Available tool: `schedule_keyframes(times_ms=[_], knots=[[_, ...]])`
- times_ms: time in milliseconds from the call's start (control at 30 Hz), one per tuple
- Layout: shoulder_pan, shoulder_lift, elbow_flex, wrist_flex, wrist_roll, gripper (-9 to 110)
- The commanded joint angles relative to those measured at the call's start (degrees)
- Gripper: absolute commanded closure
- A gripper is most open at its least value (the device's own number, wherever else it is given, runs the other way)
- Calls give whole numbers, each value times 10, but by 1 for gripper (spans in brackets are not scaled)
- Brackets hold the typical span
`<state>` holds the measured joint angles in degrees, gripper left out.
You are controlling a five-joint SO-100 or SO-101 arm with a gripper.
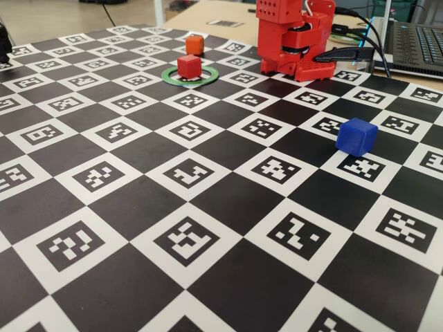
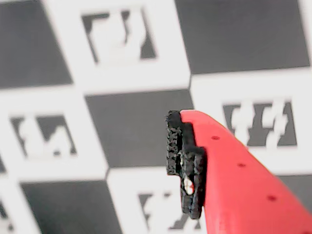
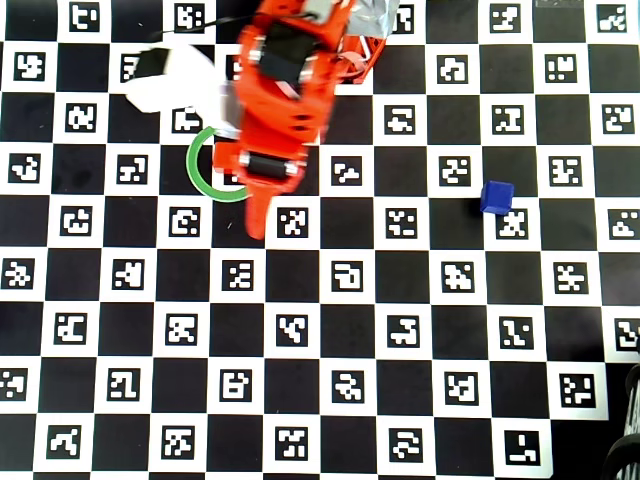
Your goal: Grab the red cube then put it in the green circle then put the blue cube on top and finally the orange cube on top
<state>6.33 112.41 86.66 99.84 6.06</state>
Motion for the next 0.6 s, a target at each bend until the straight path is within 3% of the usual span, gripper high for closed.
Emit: schedule_keyframes(times_ms=[0,167,567], knots=[[-105,-8,-69,16,102,64],[-223,-14,-62,-56,86,64],[-412,-222,-255,52,296,65]])
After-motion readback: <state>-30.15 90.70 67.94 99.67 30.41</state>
